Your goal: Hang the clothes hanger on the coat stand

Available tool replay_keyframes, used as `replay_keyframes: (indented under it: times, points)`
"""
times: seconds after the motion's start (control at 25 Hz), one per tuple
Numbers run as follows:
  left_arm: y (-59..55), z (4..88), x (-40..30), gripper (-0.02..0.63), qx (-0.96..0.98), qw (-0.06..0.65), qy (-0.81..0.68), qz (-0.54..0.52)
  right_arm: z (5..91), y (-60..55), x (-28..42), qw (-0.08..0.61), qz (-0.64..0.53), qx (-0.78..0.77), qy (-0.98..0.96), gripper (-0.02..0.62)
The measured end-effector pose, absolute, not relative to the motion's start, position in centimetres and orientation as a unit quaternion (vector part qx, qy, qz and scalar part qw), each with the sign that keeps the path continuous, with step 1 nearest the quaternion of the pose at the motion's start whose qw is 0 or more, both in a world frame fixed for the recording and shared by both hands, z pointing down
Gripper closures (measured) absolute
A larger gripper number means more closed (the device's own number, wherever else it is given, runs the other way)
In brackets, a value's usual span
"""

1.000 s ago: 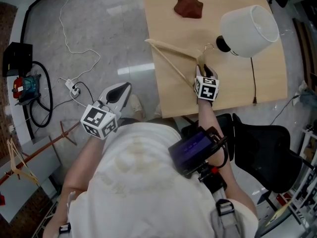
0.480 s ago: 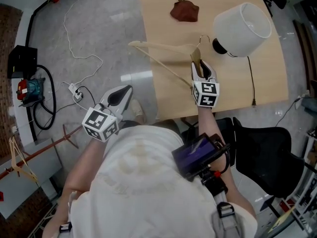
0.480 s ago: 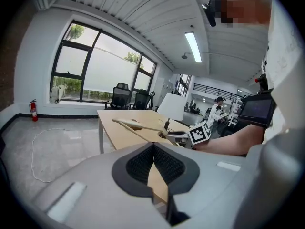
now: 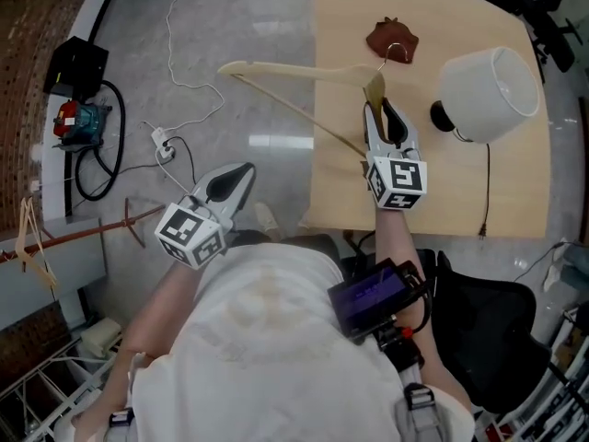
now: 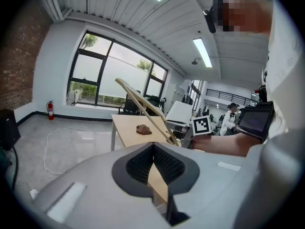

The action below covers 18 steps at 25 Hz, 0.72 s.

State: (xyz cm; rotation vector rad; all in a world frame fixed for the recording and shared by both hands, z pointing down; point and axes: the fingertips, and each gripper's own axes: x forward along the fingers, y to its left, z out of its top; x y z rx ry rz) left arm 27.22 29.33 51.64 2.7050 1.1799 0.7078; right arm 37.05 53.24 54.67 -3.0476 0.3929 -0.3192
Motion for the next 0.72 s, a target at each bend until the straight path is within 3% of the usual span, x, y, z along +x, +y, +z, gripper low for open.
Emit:
replay_keyframes:
  times: [0.32, 0.72]
  points:
    - [22.8, 49.3, 27.0, 0.604, 0.930, 0.071, 0.311, 0.184, 48.1, 44.4, 39.5, 0.012, -0.041, -0.974, 0.223, 0.457]
    - [11.6, 48.0, 20.0, 0.604, 0.960, 0.098, 0.223, 0.139, 43.4, 30.6, 35.8, 0.006, -0.014, -0.948, 0.319, 0.457]
